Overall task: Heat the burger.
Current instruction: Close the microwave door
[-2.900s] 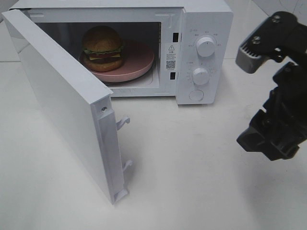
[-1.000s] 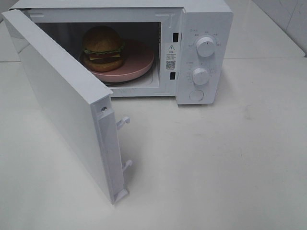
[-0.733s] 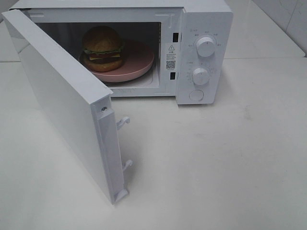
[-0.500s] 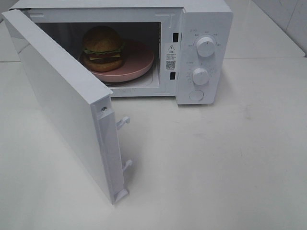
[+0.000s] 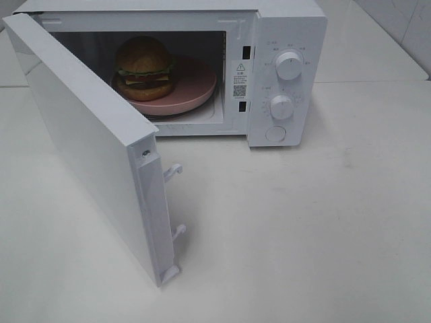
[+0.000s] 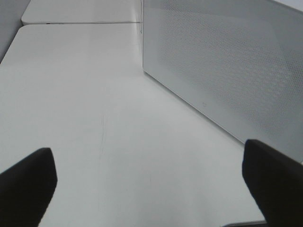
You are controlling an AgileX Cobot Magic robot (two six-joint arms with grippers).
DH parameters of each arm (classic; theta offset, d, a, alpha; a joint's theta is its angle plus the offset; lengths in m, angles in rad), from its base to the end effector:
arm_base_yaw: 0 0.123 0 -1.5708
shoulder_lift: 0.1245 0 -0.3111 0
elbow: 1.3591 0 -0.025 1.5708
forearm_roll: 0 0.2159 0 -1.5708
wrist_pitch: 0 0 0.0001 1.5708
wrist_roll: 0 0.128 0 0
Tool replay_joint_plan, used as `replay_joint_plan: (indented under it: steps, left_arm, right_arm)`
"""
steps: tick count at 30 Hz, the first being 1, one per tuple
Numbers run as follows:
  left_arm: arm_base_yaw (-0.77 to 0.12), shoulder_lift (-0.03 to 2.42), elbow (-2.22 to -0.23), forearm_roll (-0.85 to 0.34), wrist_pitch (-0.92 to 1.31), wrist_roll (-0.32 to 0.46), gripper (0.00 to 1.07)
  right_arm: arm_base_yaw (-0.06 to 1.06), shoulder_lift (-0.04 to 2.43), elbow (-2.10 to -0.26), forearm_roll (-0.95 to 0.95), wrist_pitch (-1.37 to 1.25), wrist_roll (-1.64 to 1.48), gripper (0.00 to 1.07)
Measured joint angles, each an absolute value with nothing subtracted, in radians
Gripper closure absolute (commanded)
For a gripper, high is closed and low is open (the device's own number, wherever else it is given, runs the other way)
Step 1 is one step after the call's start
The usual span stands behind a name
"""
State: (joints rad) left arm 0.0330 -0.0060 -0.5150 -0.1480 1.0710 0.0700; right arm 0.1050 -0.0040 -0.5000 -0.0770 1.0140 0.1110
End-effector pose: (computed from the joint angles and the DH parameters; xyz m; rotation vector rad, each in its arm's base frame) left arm -0.0317 -0.0176 0.2474 0.0471 2.0261 -0.1116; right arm -0.0260 -0.0111 0.2491 0.0075 1.9916 0.0480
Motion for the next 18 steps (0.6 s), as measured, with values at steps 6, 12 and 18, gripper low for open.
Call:
replay_joint_plan:
  steps: [6, 12, 18]
  left_arm:
    - [0.033, -0.006, -0.515, -0.148, 1.071, 0.07, 0.07]
    - [0.033, -0.006, -0.515, -0.148, 1.071, 0.07, 0.07]
    - [0.033, -0.006, -0.515, -0.148, 1.071, 0.07, 0.07]
  right_arm:
    - [0.105, -0.004, -0.5, -0.077, 1.014, 0.111, 0.31]
    - [0.105, -0.004, -0.5, -0.077, 1.014, 0.111, 0.31]
    - [0.105, -0.004, -0.5, -0.077, 1.014, 0.111, 0.31]
